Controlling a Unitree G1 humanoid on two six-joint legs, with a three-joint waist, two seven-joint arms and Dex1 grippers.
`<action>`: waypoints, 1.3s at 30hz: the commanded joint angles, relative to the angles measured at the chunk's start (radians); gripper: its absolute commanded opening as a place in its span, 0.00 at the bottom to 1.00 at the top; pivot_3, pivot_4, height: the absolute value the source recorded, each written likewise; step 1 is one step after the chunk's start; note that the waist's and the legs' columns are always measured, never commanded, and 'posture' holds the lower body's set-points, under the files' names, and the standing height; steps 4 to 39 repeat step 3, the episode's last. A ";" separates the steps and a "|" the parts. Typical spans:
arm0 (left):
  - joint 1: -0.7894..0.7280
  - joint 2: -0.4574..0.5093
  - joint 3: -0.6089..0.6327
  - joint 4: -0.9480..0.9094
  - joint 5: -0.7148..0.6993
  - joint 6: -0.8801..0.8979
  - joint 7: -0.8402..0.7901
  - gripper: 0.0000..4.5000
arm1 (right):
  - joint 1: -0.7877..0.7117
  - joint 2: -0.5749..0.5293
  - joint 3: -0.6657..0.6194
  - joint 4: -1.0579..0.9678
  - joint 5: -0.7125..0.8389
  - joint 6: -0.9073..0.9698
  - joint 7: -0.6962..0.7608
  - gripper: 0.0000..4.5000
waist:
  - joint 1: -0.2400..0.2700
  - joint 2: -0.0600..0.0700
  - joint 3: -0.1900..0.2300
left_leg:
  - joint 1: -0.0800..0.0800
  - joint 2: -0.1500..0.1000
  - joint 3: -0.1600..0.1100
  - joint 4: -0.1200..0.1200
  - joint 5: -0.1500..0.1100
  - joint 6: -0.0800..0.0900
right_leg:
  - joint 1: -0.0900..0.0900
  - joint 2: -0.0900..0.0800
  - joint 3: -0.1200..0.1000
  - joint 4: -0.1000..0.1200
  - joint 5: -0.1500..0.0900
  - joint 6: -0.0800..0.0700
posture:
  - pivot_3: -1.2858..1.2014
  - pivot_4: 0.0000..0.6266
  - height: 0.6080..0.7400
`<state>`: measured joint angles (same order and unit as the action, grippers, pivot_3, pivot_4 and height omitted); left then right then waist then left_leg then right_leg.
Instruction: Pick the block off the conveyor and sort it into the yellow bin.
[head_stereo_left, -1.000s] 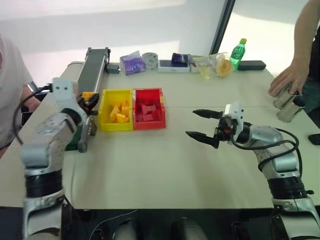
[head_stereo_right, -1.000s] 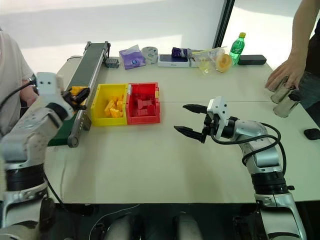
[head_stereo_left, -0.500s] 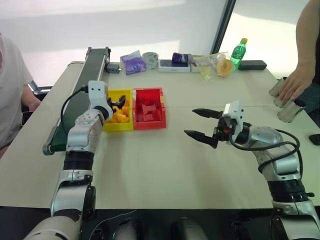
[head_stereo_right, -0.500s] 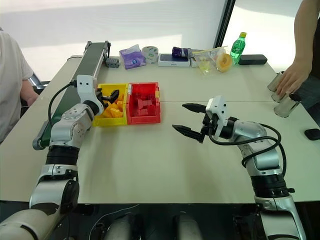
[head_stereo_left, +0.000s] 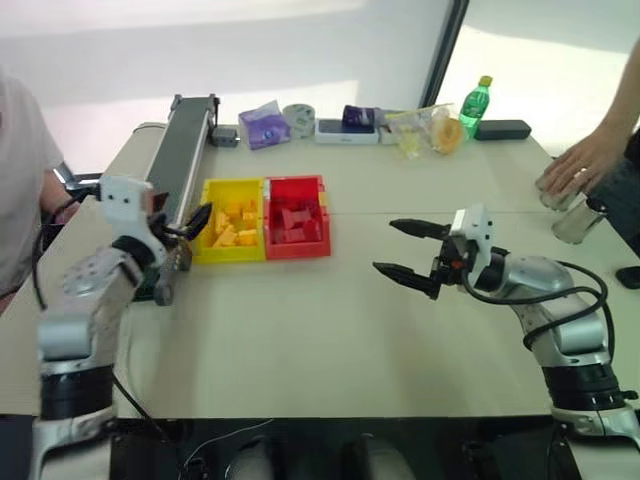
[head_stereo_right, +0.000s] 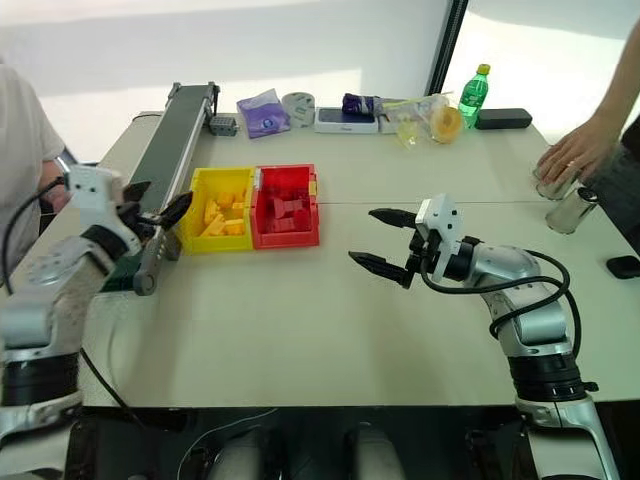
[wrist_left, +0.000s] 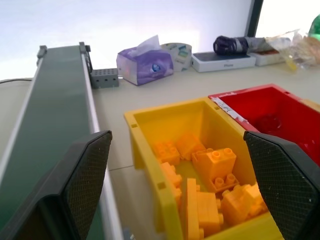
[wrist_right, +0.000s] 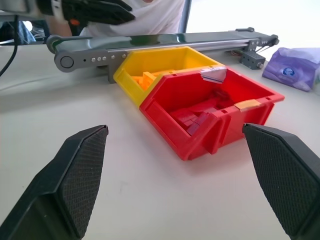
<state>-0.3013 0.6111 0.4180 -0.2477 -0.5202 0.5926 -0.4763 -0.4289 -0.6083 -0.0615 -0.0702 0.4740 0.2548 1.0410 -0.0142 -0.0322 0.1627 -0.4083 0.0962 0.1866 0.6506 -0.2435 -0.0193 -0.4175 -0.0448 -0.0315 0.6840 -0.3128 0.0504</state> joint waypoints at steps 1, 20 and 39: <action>0.142 0.047 0.122 -0.111 -0.080 0.014 -0.087 0.99 | -0.011 -0.010 -0.022 0.019 -0.002 -0.041 0.021 1.00 | -0.001 0.000 0.000 | 0.000 0.000 0.000 0.000 0.000 0.000 | 0.000 0.000 0.000 0.000 0.000 0.000 | 0.52 0.24 1.00; 0.238 0.060 0.161 -0.143 -0.091 0.004 -0.117 0.99 | -0.015 -0.009 -0.019 0.035 -0.005 -0.053 0.029 1.00 | -0.003 0.000 0.000 | 0.000 0.000 0.000 -0.001 0.000 0.000 | 0.000 -0.001 0.000 0.000 0.000 0.000 | 0.52 0.24 1.00; 0.238 0.060 0.161 -0.143 -0.091 0.004 -0.117 0.99 | -0.015 -0.009 -0.019 0.035 -0.005 -0.053 0.029 1.00 | -0.003 0.000 0.000 | 0.000 0.000 0.000 -0.001 0.000 0.000 | 0.000 -0.001 0.000 0.000 0.000 0.000 | 0.52 0.24 1.00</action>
